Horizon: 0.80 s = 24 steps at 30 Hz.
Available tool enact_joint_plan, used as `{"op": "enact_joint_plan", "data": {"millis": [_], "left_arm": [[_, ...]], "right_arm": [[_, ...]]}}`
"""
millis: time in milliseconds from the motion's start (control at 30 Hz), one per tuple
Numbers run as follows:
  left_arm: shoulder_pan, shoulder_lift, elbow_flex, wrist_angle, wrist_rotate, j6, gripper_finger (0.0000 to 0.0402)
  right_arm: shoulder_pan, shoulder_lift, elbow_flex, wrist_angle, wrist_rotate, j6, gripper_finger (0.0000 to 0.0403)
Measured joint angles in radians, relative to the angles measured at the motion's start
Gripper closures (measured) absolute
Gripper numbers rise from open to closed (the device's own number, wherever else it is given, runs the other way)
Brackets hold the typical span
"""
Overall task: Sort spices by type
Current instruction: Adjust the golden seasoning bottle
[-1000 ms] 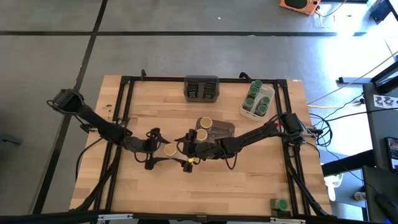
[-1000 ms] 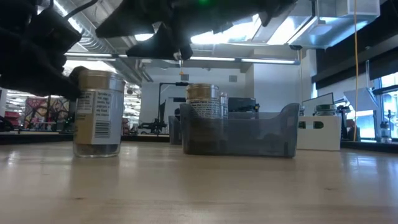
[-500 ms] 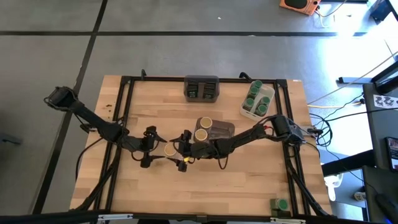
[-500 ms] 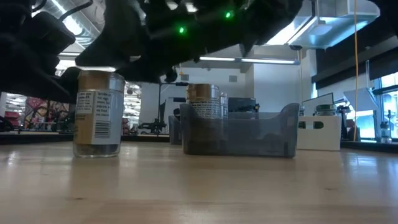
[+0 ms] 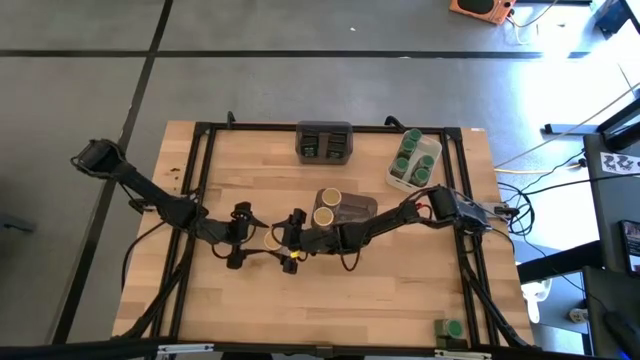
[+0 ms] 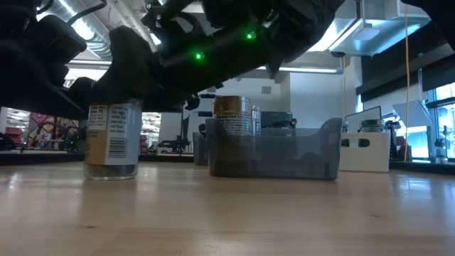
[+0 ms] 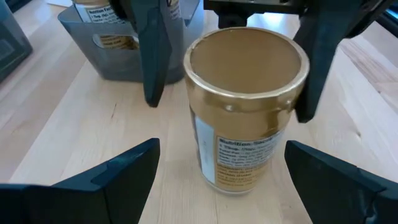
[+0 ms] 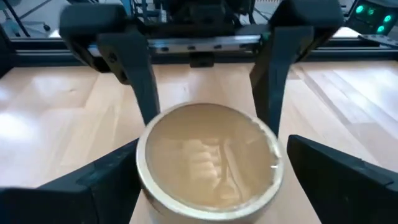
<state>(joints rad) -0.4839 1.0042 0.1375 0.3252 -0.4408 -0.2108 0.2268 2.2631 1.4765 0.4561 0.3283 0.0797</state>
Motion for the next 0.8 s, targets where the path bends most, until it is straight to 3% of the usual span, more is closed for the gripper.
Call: {"op": "enact_joint_plan", "data": {"millis": [167, 367, 600, 800], "left_arm": [[0.000, 0.000, 0.000, 0.000, 0.000, 0.000, 0.0059], [0.000, 0.000, 0.000, 0.000, 0.000, 0.000, 0.0059], [0.000, 0.000, 0.000, -0.006, 0.000, 0.008, 0.0059], [-0.001, 0.001, 0.000, -0.018, 0.000, 0.008, 0.0059]], "right_arm": [[0.000, 0.000, 0.000, 0.009, -0.008, -0.002, 0.0045], [0.002, 0.000, 0.000, 0.014, -0.009, -0.009, 0.0125], [0.014, -0.021, -0.002, -0.010, -0.004, -0.008, 0.0125], [0.057, -0.132, -0.001, -0.153, 0.107, -0.083, 0.0125]]}}
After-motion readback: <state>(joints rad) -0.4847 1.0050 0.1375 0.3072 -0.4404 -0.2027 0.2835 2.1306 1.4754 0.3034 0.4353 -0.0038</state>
